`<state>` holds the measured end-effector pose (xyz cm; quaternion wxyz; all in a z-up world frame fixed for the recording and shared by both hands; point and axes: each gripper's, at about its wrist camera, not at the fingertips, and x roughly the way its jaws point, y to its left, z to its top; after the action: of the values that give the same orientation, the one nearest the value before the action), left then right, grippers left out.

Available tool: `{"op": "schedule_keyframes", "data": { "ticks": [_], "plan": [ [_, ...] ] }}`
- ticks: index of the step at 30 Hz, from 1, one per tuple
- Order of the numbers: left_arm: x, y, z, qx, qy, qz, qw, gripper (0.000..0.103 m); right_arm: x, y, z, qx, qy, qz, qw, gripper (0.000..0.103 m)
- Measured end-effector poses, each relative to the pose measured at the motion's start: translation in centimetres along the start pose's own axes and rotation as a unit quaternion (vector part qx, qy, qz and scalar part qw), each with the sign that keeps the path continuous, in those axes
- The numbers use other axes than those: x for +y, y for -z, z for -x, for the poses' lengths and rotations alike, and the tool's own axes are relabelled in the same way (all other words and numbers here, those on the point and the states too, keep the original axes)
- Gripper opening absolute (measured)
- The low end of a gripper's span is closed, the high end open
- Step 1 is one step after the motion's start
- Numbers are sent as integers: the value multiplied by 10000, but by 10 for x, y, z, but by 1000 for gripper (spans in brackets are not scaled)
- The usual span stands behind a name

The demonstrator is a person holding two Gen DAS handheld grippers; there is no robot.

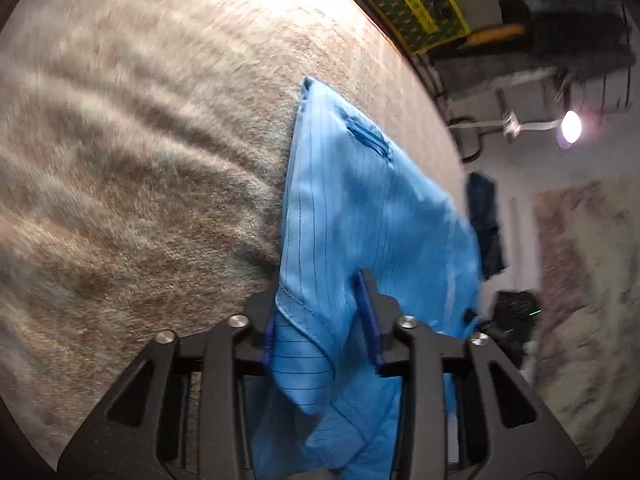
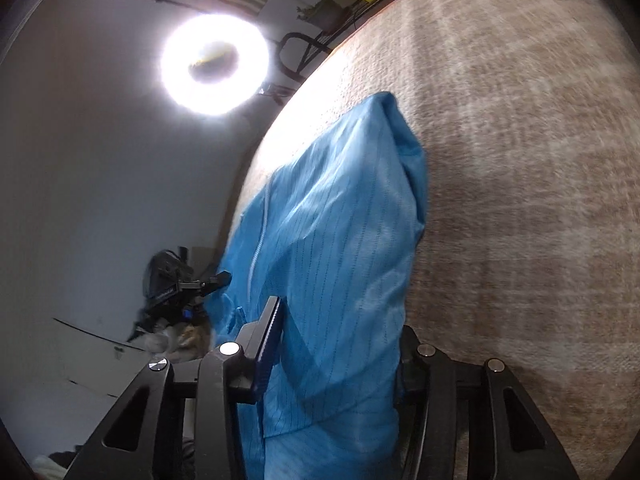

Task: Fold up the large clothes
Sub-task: 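Grasp the folded jacket edge with the left gripper while the right gripper grips the other side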

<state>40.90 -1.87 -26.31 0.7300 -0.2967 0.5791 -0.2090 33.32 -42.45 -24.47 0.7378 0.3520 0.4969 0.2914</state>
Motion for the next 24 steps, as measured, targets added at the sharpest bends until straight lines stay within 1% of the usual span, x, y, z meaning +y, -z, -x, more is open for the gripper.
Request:
{"op": "schedule_keyframes", "data": {
  "ticks": [1, 2, 4, 5, 7, 9, 10, 12, 15, 17, 18, 19, 20, 21, 22, 23, 24],
  "plan": [
    [-7, 2, 0, -27, -153, -176, 9997, 25, 3, 0, 0, 2, 86, 53, 9999, 38],
    [-13, 4, 1, -61, -280, -338, 9990, 21, 6, 1, 0, 0, 176, 105, 9998, 35],
    [-28, 9, 1, -150, -551, -676, 9961, 17, 14, 1, 2, -11, 415, 260, 9988, 26],
    [-35, 11, 2, -205, -665, -819, 9942, 14, 21, 1, 3, -17, 553, 375, 9978, 24],
    [-50, 18, 5, -341, -820, -1090, 9901, 11, 39, 2, 1, -7, 898, 693, 9935, 16],
    [-63, 24, 8, -439, -932, -1334, 9857, 8, 60, 5, 2, 3, 1345, 1114, 9846, 11],
    [-71, 27, 9, -491, -974, -1451, 9834, 7, 63, 4, 3, -5, 1438, 1219, 9821, 9],
    [-85, 34, 12, -594, -1011, -1669, 9790, 6, 79, 7, 3, -38, 1628, 1461, 9758, 7],
    [-101, 44, 12, -668, -1100, -1955, 9722, 6, 92, 9, 6, -112, 1717, 1624, 9716, 6],
    [-99, 44, 9, -611, -1031, -1906, 9743, 6, 91, 8, 6, -42, 1739, 1644, 9709, 6],
    [-94, 42, 7, -586, -1040, -1830, 9758, 6, 89, 8, 5, -6, 1731, 1615, 9716, 7],
    [-87, 40, 6, -567, -1048, -1748, 9774, 6, 83, 9, 4, 15, 1692, 1526, 9737, 15],
    [-79, 35, 5, -535, -1023, -1604, 9803, 6, 74, 6, 6, 34, 1620, 1395, 9769, 20],
    [-70, 30, 5, -508, -979, -1415, 9838, 6, 63, 5, 6, 74, 1615, 1228, 9792, 37],
    [-59, 26, 5, -472, -874, -1230, 9874, 6, 57, 4, 6, 87, 1656, 1145, 9795, 50],
    [-52, 23, 4, -443, -796, -1097, 9898, 6, 48, 4, 8, 82, 1649, 1046, 9807, 53],
    [-44, 19, 3, -407, -713, -950, 9921, 6, 40, 4, 9, 87, 1518, 924, 9841, 53]
  ]
}}
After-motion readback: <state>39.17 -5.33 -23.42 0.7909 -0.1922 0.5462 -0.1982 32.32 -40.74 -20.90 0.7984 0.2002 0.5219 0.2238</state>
